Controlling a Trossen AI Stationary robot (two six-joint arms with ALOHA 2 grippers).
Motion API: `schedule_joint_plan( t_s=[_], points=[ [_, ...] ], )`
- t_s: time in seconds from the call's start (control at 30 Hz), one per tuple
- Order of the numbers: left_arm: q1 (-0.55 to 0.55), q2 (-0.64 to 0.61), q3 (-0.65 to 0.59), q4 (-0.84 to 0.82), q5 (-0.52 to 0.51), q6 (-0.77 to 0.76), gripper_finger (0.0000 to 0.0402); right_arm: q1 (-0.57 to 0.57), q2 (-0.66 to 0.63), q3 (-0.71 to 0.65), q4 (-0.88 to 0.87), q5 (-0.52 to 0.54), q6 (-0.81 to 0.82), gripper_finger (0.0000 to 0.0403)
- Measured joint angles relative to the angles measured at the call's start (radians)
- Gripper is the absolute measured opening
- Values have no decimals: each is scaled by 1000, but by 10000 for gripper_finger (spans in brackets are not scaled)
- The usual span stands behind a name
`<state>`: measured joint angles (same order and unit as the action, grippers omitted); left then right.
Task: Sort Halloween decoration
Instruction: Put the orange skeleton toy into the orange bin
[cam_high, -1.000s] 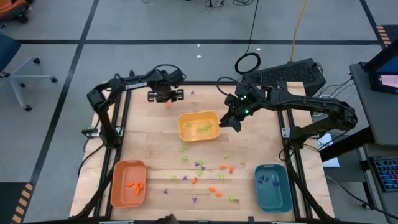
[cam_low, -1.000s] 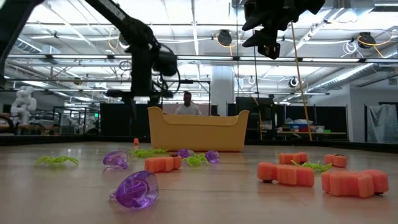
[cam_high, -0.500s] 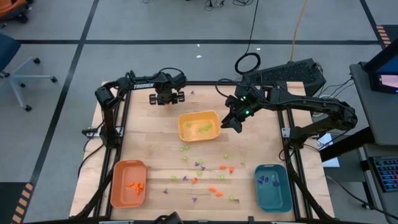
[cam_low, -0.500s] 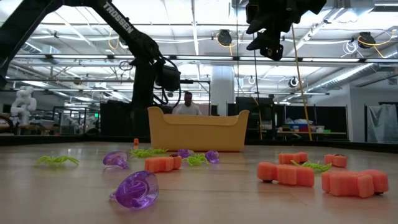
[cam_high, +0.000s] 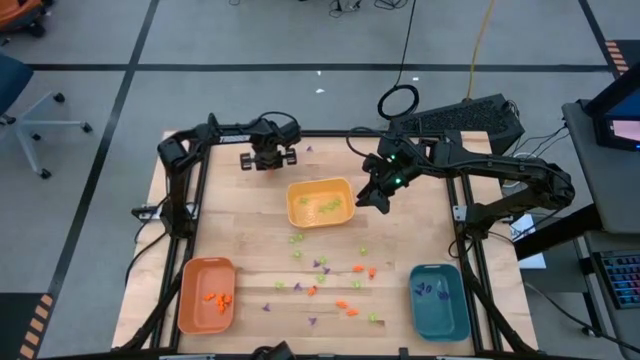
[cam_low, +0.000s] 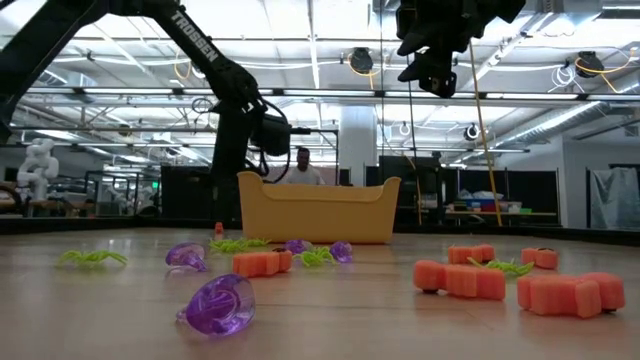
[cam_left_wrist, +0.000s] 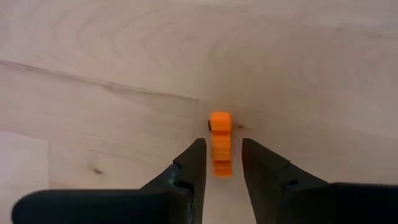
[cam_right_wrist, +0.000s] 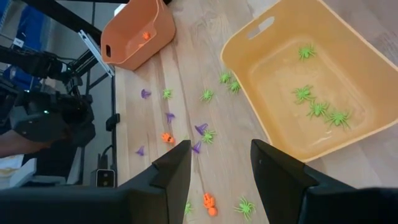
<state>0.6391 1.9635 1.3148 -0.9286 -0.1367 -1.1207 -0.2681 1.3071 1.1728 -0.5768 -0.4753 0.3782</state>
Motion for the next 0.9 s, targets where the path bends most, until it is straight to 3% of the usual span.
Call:
schedule_joint_plan(
  t_s=[0.23, 0.43, 0.63, 0.9],
  points=[
    [-8, 12, 0, 3, 2, 9, 89, 2, 0, 0, -22, -19, 0, 155],
    [-11, 0, 0, -8, -45, 35, 17, 2, 0, 0, -36, -27, -5, 155],
    [-11, -29, 0, -10, -39, 82, 10, 2, 0, 0, -39, -27, -6, 155],
    [-55, -263, 3, -27, -25, 169, 3, 2, 0, 0, -43, -27, -30, 155]
  ],
)
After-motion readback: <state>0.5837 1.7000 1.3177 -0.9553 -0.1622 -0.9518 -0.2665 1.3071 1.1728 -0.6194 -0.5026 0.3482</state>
